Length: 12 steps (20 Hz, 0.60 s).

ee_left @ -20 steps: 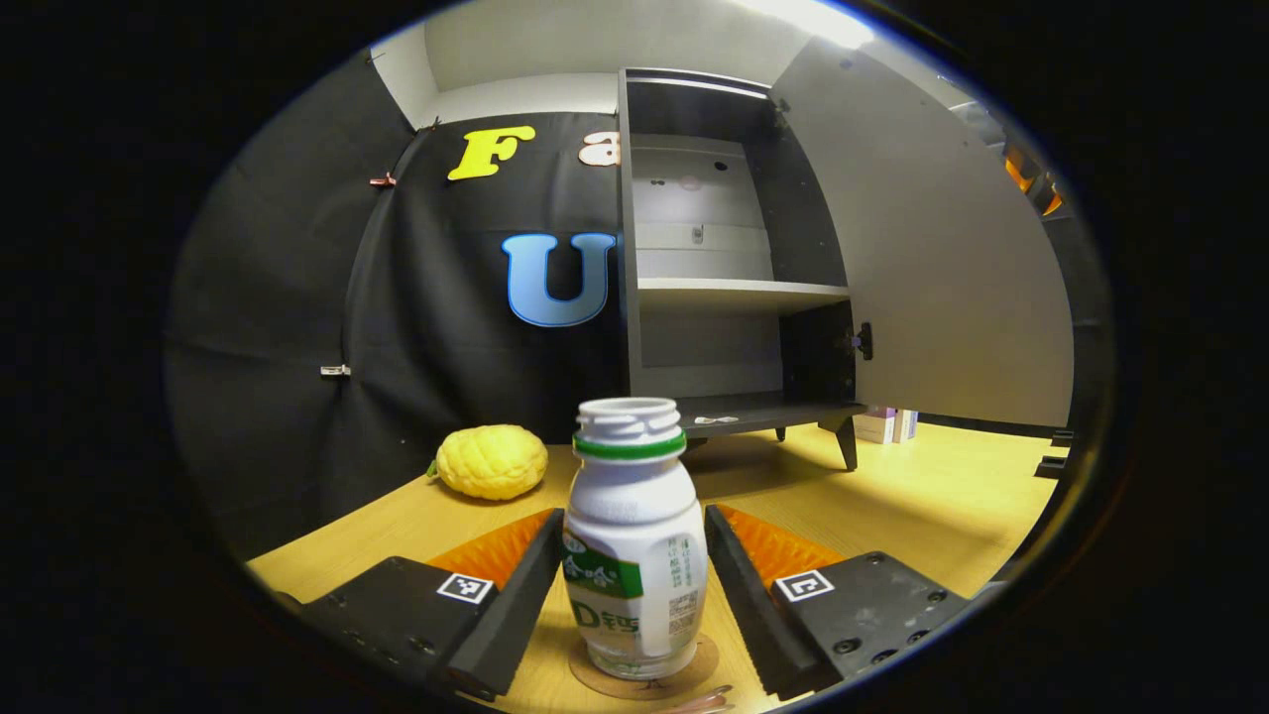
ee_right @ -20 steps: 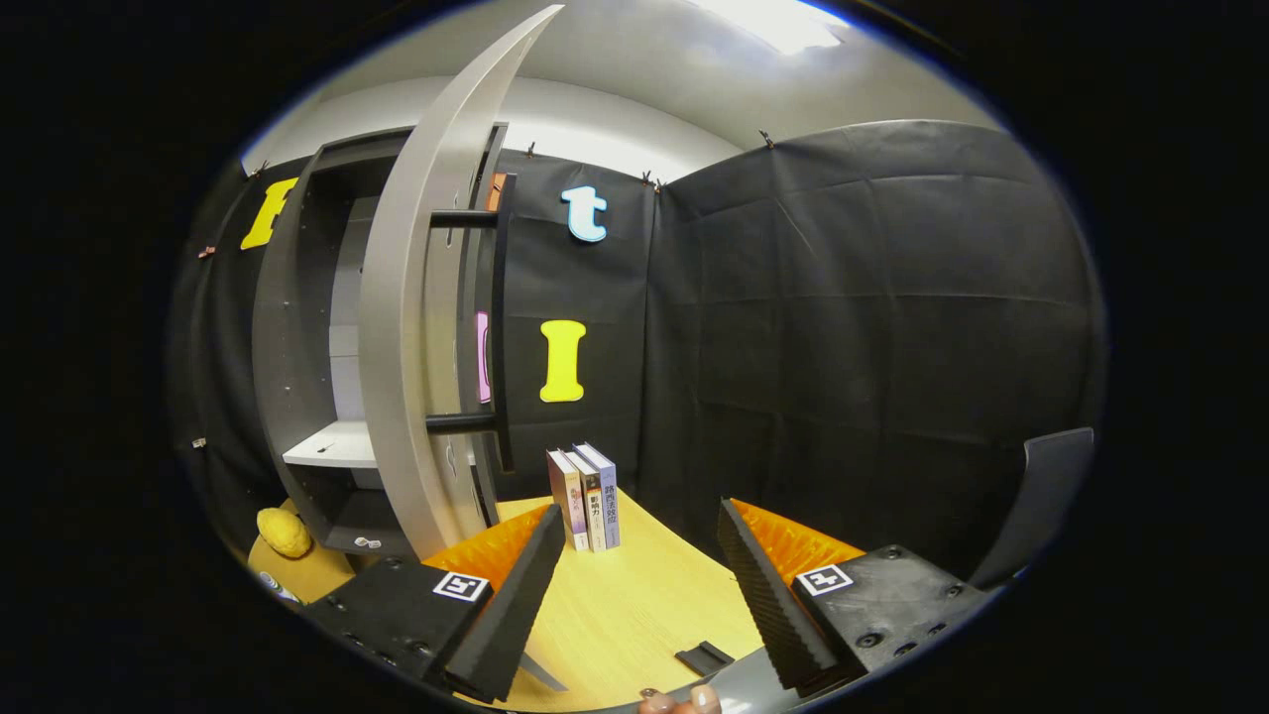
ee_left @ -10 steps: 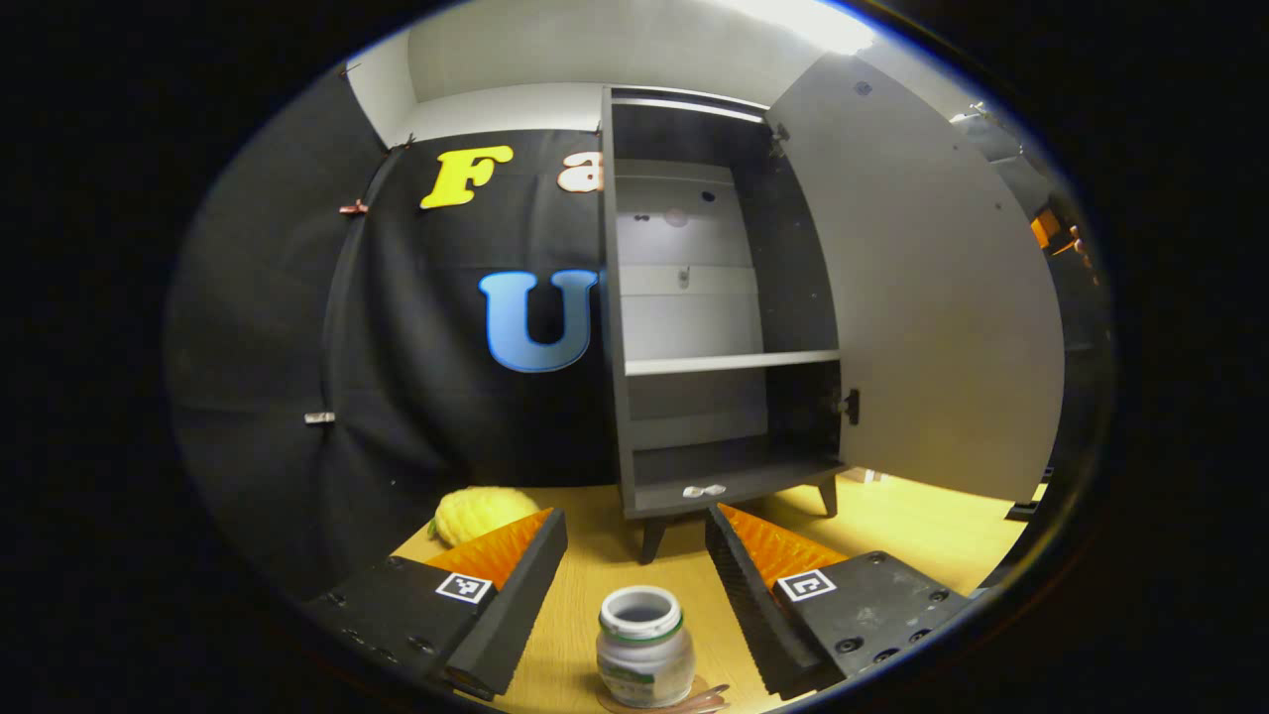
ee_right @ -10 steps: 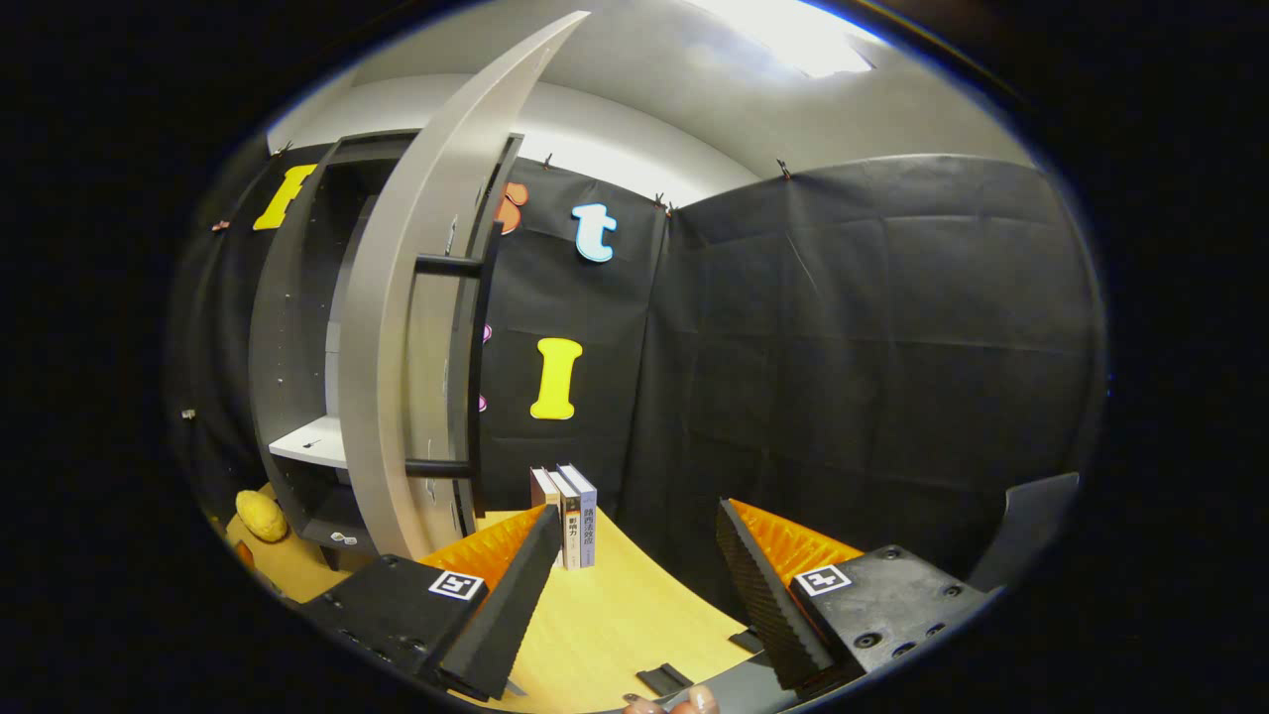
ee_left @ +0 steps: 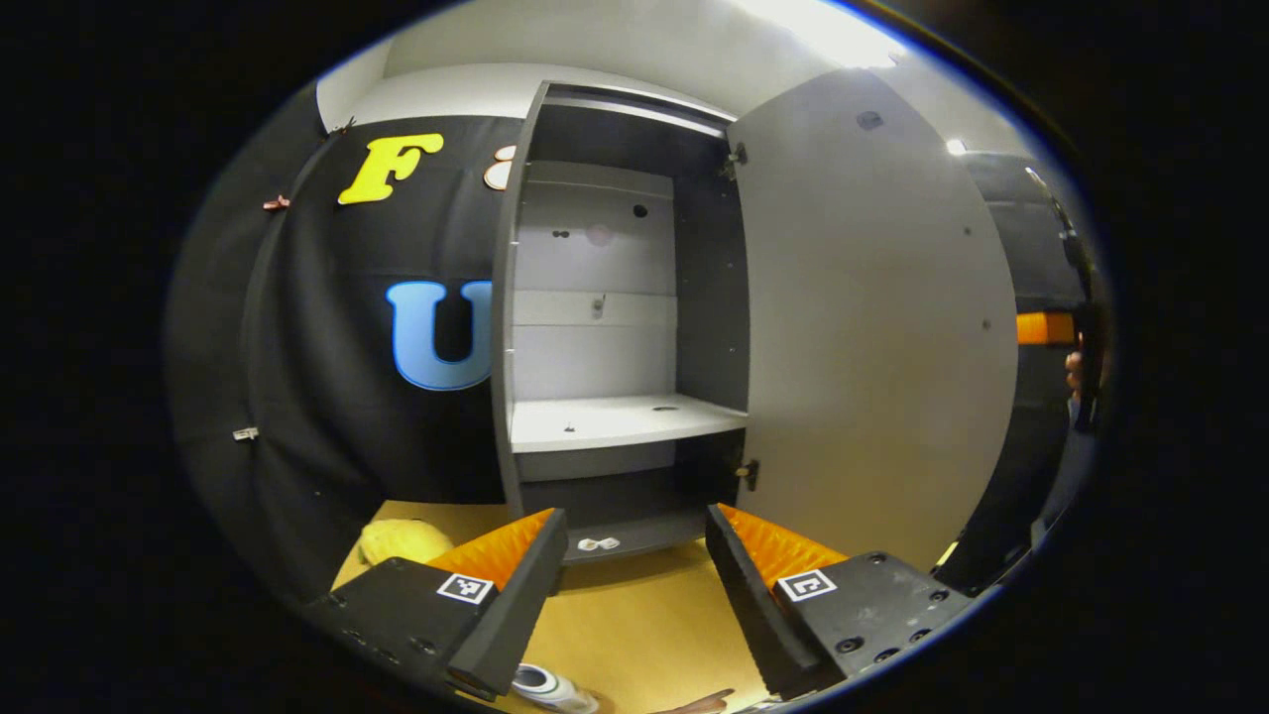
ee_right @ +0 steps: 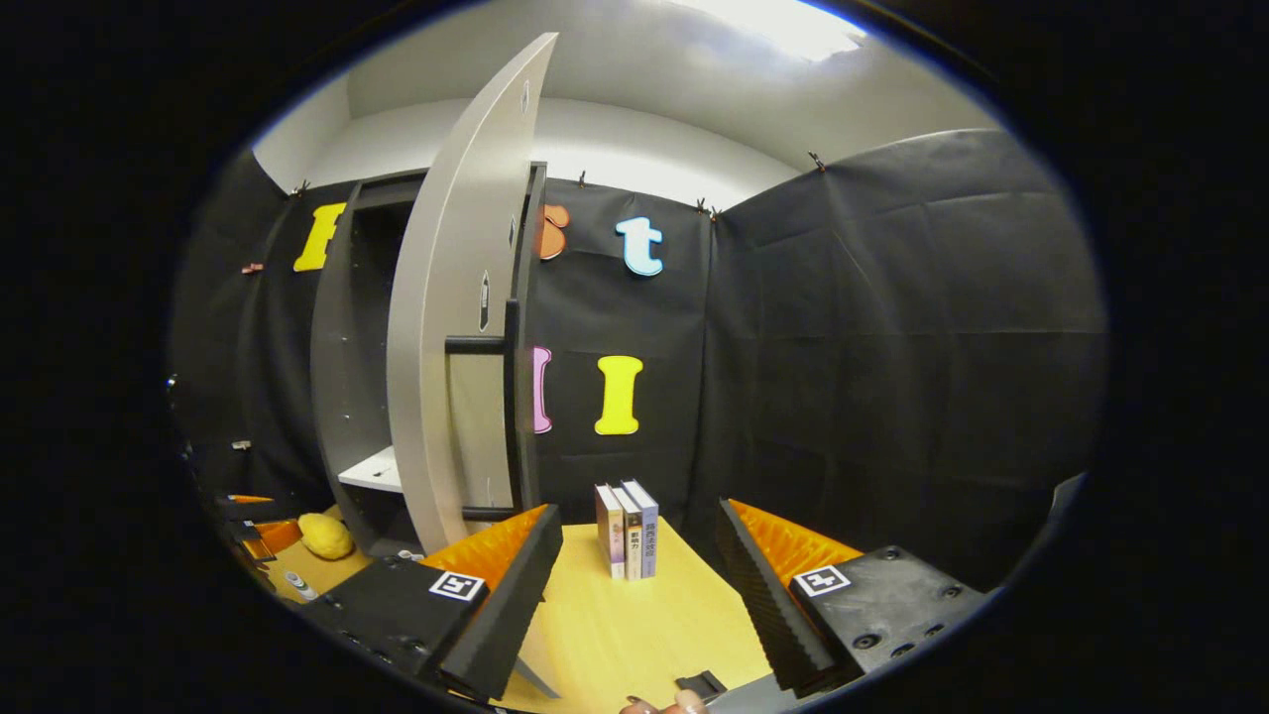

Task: Open the cabinet door with the right hand, grasp the bottle in the cabinet with the left hand and place it on the coaster, then close the cabinet door with the right hand.

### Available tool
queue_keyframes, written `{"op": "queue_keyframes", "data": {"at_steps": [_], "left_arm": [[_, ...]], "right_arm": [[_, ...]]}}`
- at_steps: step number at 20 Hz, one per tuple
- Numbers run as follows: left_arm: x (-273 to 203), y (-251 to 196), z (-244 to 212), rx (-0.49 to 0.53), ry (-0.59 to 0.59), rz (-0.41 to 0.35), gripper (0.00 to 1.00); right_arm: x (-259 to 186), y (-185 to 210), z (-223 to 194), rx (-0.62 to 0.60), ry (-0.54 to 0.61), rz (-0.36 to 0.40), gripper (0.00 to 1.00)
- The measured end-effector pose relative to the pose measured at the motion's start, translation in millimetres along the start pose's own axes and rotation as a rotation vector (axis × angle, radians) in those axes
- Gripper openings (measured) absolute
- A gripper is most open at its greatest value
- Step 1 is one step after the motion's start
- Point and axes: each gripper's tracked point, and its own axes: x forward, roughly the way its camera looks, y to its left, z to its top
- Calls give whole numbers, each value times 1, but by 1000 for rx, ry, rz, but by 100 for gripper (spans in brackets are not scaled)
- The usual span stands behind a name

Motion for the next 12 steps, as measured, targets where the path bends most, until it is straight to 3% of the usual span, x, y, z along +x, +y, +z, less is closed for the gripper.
{"op": "queue_keyframes", "data": {"at_steps": [6, 9, 12], "left_arm": [[2, -1, 41, 25, 0, -48, 89], [-1, 6, 52, 39, -4, -49, 89], [-5, 11, 56, 10, -8, -44, 89]], "right_arm": [[-5, 19, 17, 116, -24, 86, 97], [-5, 26, 24, 116, -48, 110, 100], [-2, 43, 27, 85, -33, 149, 95]]}}
